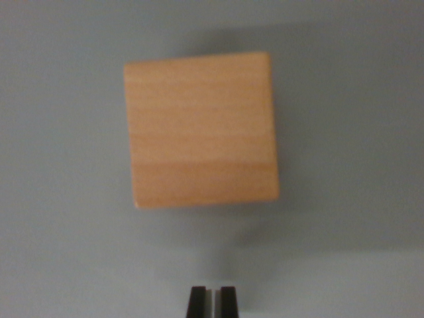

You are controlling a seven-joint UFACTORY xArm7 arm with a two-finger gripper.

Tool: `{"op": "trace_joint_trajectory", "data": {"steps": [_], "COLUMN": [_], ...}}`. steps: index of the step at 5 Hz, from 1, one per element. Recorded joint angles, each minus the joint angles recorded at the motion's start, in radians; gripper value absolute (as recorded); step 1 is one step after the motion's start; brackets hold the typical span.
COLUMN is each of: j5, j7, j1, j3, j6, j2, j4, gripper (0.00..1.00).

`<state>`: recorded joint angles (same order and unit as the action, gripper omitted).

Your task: Push wooden cube

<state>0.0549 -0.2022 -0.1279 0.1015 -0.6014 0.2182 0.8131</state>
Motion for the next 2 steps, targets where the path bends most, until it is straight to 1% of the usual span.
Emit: {"op": "trace_joint_trajectory", "data": {"steps": [1,2], "j5": [0.0,0.0012], "j7": [0.0,0.004], "j1": [0.0,0.0012], "j3": [0.0,-0.002], "j6": [0.0,-0.014], "j2": [0.0,0.026], "j4": [0.0,0.039], "gripper": [1.0,1.0]}}
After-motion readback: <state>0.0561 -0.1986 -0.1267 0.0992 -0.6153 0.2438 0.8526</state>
